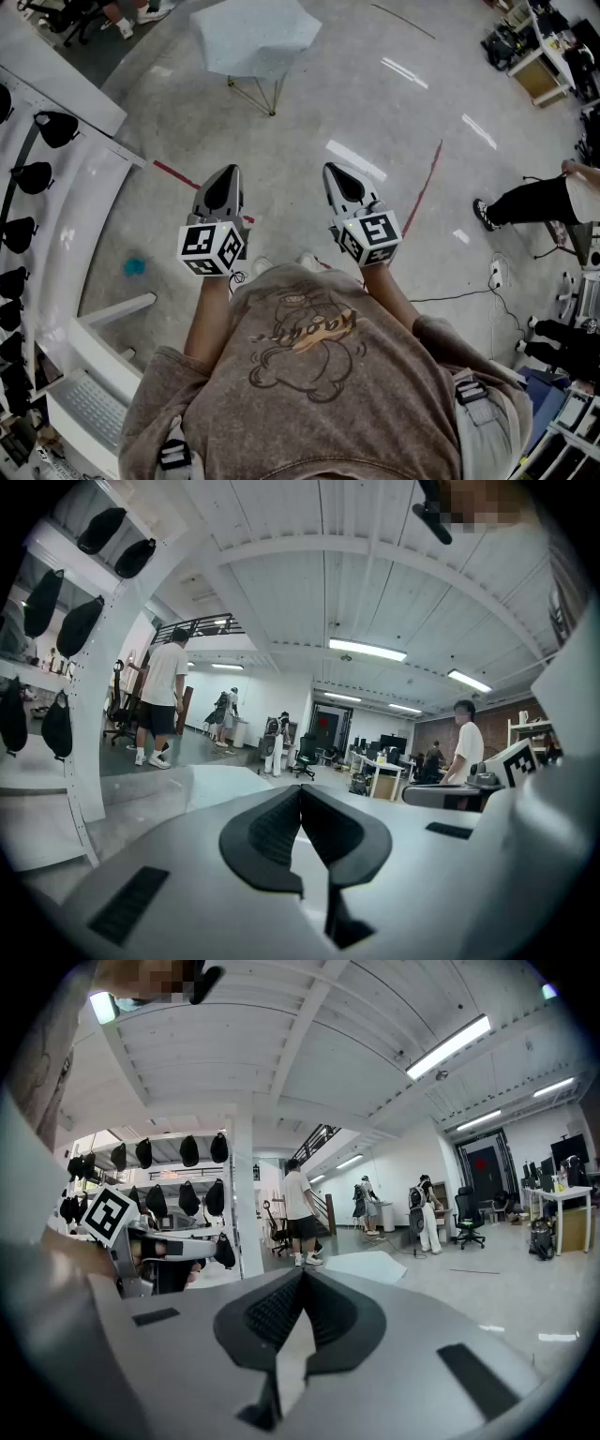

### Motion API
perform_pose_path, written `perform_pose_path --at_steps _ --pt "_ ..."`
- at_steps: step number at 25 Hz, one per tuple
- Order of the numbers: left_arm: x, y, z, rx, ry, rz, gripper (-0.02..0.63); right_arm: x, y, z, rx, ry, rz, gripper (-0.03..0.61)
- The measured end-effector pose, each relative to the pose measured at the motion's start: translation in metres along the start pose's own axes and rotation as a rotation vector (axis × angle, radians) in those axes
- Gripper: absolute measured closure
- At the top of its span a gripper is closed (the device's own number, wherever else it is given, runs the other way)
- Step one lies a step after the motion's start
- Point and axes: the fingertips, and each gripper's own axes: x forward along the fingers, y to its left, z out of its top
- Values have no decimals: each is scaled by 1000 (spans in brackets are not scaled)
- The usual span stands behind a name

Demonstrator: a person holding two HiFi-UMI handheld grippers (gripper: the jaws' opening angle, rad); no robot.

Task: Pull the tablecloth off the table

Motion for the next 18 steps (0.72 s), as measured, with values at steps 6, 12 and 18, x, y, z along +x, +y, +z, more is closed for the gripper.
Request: perform_pose_path --at_steps 6,12,18 --pt "10 -18 -12 5 14 -11 595 -9 -18 -11 0 13 -4 572" --pt "20 -35 -10 19 -8 12 595 -9 -36 -11 -8 16 32 572" --pt "30 -43 -4 23 -23 29 595 -5 -46 -12 9 15 60 572"
